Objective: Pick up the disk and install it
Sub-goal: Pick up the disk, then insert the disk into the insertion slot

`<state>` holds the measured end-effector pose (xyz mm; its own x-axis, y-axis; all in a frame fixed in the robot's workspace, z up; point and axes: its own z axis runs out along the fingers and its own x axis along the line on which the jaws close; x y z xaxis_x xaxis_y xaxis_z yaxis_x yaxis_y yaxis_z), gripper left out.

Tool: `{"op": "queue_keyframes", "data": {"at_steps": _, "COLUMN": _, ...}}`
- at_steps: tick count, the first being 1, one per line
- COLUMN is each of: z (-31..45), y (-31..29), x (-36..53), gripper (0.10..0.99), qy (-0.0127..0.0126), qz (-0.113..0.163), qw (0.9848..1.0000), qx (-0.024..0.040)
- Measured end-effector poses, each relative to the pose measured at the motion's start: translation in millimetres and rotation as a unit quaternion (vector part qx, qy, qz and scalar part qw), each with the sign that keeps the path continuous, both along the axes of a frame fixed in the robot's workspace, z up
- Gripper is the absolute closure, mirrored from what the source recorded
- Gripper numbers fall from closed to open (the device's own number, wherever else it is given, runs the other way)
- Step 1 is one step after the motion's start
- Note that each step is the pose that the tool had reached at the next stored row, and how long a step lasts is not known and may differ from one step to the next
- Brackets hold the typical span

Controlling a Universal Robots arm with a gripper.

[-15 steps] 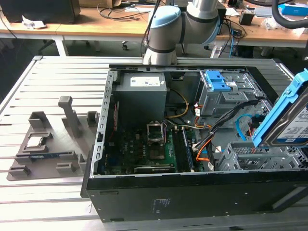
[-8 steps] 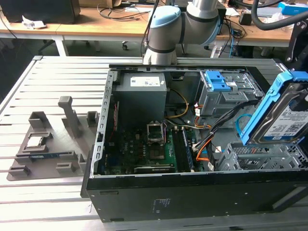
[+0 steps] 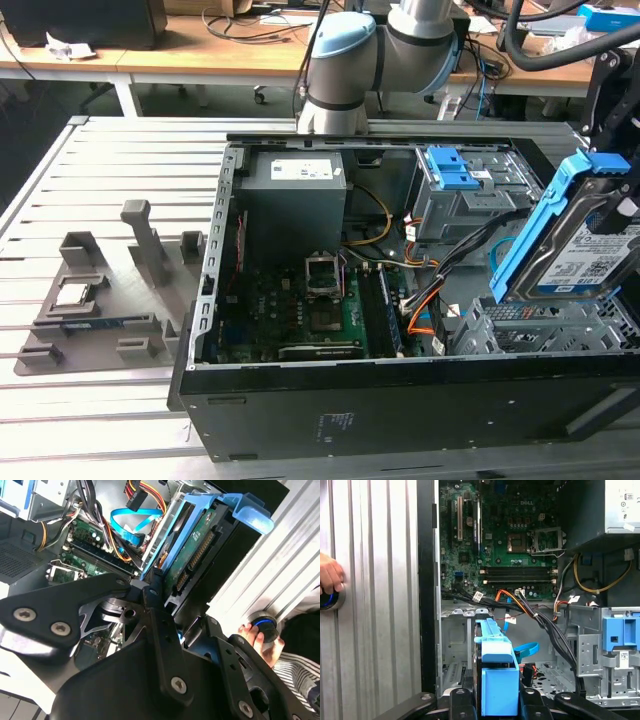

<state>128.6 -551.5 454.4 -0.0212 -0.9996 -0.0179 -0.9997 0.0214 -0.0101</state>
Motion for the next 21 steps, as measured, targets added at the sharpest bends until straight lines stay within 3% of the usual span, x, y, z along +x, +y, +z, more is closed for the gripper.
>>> {"op": "queue_keyframes", "data": {"at_steps": 8, "z": -0.2, "y": 0.1, "x": 0.0, "gripper": 0.722, "qy": 0.0, "qz": -0.002, "qw": 1.0, "qx": -0.001}}
{"op": "queue_keyframes", "data": {"at_steps": 10, "z": -1.6, "y": 0.1, "x": 0.0, "gripper": 0.722, "qy": 0.0001, "qz": -0.03, "qw": 0.9995, "qx": -0.0021}}
{"op": "queue_keyframes", "data": {"at_steps": 16, "z": -10.6, "y": 0.1, "x": -0.5, "gripper": 0.722, "qy": 0.0, "qz": -0.008, "qw": 1.0, "qx": -0.0021}}
{"op": "queue_keyframes", "data": {"at_steps": 21, "z": -20.1, "y": 0.1, "x": -0.5, "gripper": 0.722, "qy": 0.0, "qz": -0.005, "qw": 1.0, "qx": -0.0022}}
